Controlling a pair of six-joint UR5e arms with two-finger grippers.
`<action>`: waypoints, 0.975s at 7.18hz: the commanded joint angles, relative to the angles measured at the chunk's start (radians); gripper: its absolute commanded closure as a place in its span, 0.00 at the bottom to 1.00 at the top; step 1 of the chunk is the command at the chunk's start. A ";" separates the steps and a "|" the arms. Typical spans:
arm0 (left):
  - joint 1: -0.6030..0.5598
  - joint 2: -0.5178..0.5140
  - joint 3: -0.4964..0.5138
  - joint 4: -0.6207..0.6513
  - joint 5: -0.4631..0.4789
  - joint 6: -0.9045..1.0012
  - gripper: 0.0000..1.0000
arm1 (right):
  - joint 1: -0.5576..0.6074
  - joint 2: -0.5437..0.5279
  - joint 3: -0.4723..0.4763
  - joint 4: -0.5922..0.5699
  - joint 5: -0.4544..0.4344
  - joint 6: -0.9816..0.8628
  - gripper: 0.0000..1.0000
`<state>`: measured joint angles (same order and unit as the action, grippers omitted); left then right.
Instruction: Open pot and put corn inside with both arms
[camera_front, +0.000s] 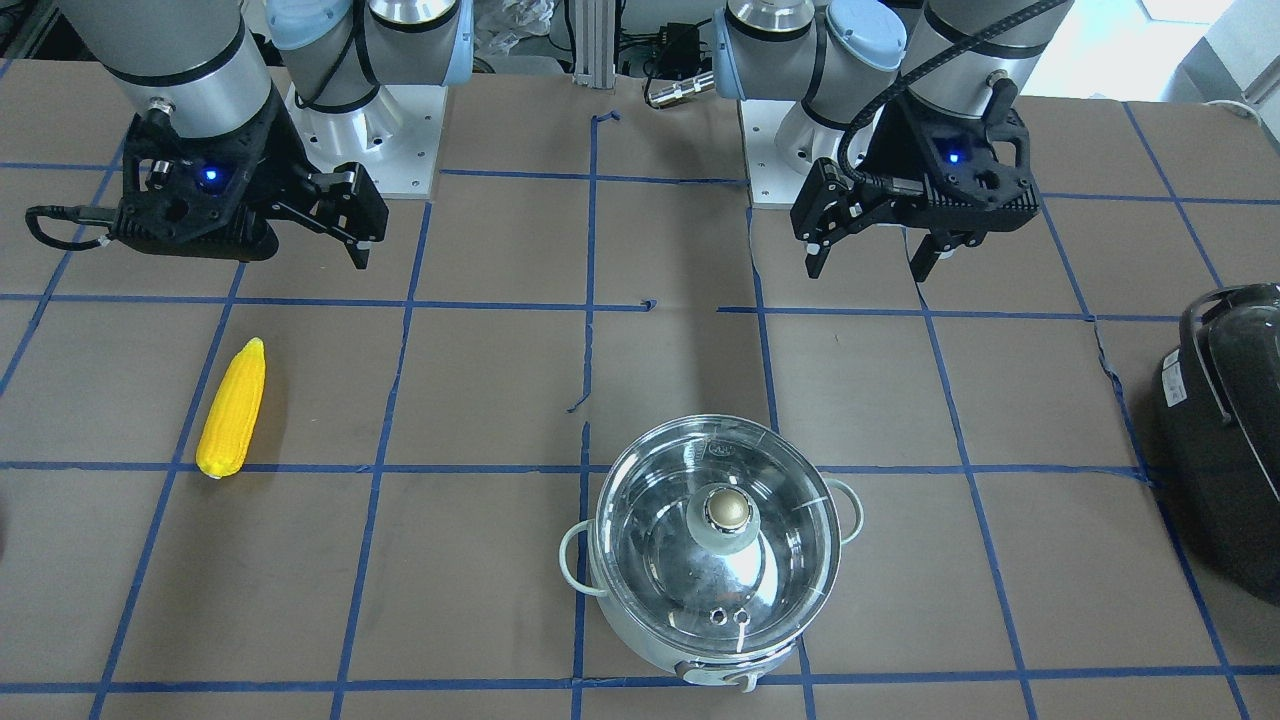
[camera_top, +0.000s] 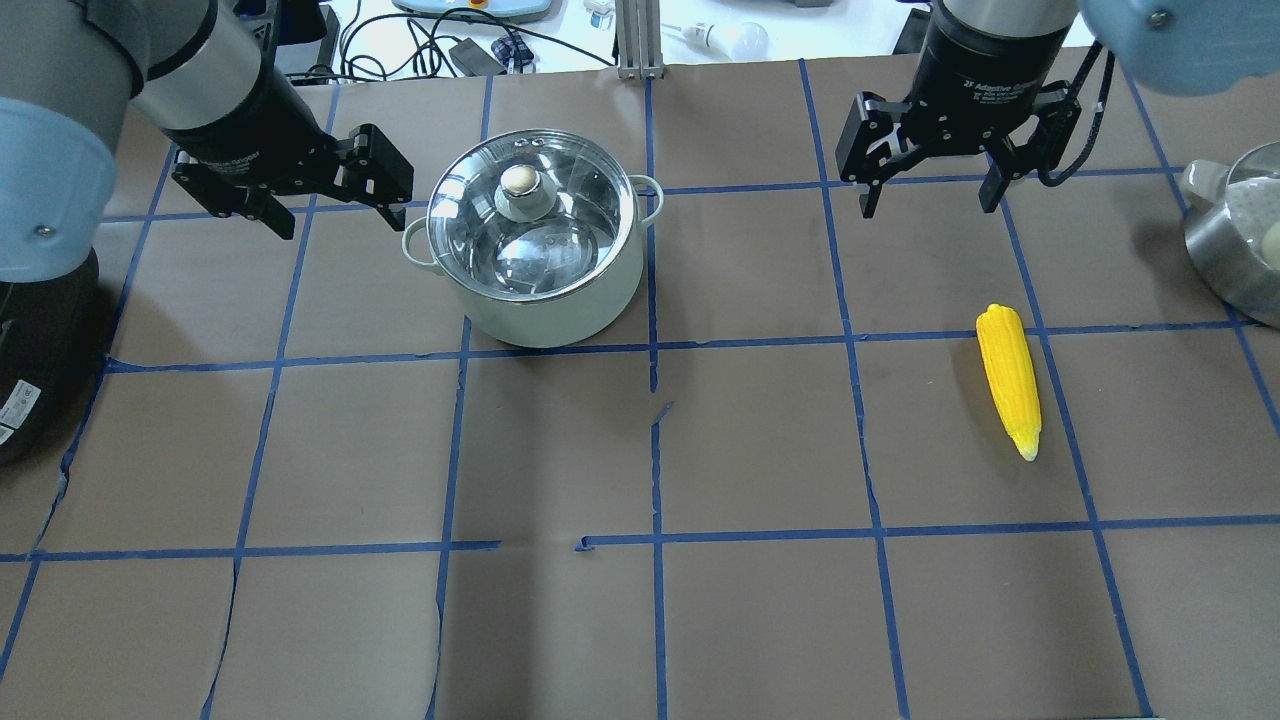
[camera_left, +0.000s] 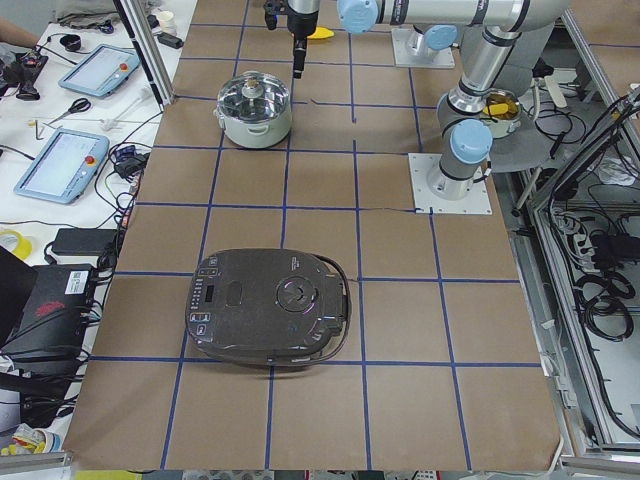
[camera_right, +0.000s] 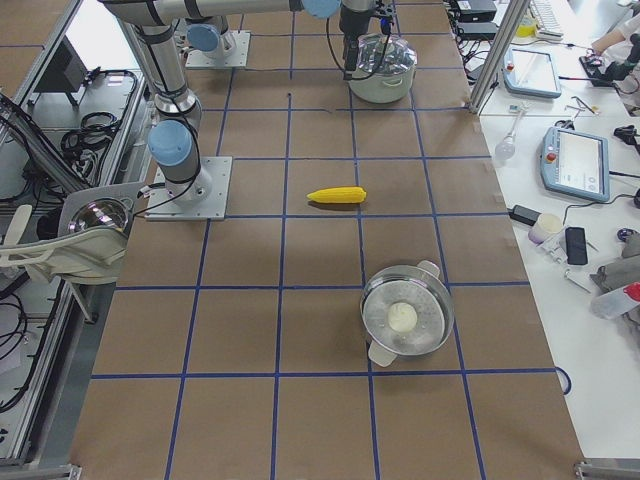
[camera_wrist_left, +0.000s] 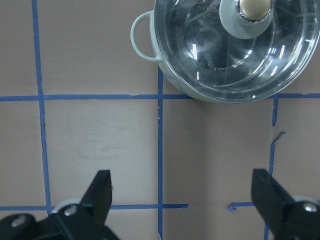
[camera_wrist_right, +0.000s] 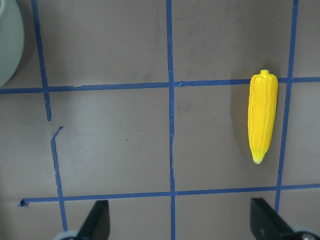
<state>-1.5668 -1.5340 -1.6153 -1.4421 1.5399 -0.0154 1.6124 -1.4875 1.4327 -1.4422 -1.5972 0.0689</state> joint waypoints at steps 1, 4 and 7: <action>0.001 0.000 0.000 0.000 -0.001 0.000 0.00 | -0.002 0.000 0.000 -0.003 -0.001 -0.004 0.00; 0.001 0.005 0.000 0.000 -0.001 0.000 0.00 | -0.002 -0.008 0.002 0.006 -0.003 0.000 0.00; 0.001 0.006 0.000 0.000 -0.001 0.000 0.00 | 0.000 -0.008 0.003 0.006 -0.012 0.006 0.00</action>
<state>-1.5662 -1.5282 -1.6152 -1.4420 1.5386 -0.0153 1.6115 -1.4953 1.4353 -1.4367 -1.6077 0.0730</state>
